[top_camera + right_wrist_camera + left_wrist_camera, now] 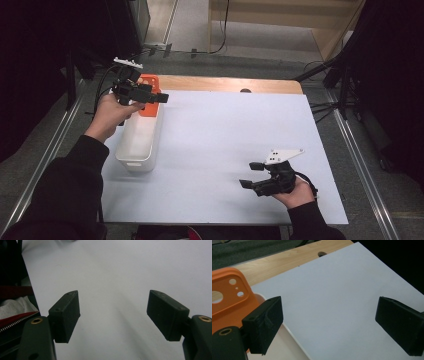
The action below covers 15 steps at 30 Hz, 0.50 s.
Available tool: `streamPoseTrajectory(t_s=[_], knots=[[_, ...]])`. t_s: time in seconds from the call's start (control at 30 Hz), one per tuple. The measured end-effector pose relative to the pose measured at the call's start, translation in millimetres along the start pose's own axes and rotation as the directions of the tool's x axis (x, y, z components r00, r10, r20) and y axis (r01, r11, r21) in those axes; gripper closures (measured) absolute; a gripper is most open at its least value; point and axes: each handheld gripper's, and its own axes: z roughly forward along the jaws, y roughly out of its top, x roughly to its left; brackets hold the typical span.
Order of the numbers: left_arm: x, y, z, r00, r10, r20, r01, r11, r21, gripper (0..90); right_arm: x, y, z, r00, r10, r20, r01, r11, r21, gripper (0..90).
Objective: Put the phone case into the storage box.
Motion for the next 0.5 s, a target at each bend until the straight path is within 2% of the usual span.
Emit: streamPoseTrajectory(t_s=[0.5], knots=[[-21.5,-9.7,1.2,0.9976,0.053,0.045,-0.052,0.9986,-0.009,7.9,-0.2,-0.1,0.5,1.0,-0.003,0.001,0.003,1.0,-0.001,25.1]])
